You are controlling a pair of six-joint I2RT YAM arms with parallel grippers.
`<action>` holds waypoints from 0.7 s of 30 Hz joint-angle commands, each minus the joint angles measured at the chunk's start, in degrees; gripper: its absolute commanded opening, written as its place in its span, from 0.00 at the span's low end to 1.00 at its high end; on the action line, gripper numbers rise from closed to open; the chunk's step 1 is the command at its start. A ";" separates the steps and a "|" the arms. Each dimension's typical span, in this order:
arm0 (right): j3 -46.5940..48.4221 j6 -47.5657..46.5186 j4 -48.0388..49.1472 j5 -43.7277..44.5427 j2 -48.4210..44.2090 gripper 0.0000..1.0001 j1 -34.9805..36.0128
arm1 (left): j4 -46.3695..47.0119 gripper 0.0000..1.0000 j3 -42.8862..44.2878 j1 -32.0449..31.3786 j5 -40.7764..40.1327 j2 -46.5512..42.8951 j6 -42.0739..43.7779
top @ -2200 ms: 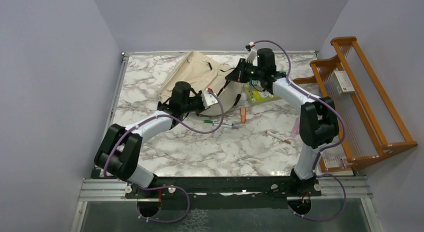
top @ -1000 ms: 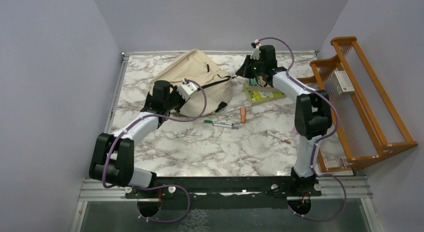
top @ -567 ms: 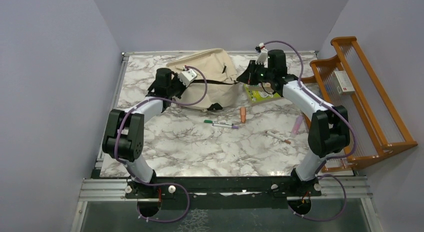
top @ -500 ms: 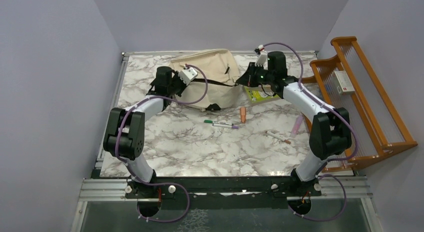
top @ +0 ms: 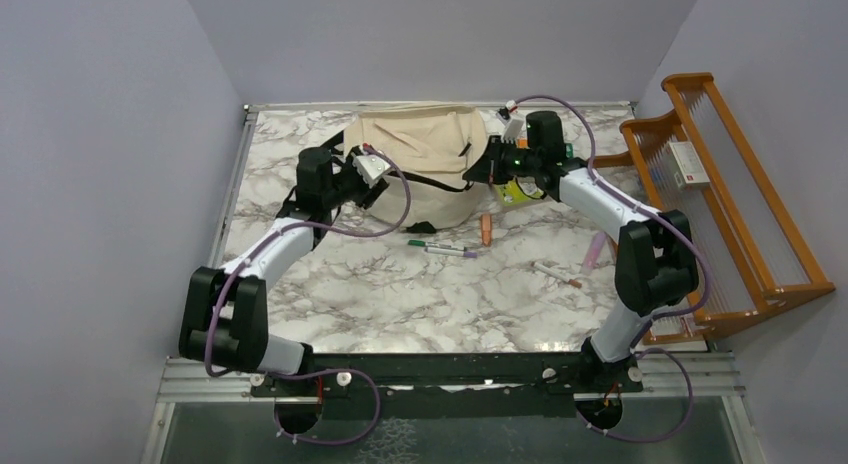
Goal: Pack the student bag
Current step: Unzip the student bag at the center of the board.
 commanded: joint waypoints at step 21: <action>-3.34 1.90 3.34 -5.89 -3.67 0.01 3.38 | 0.42 0.66 7.08 -16.87 9.49 8.56 13.11</action>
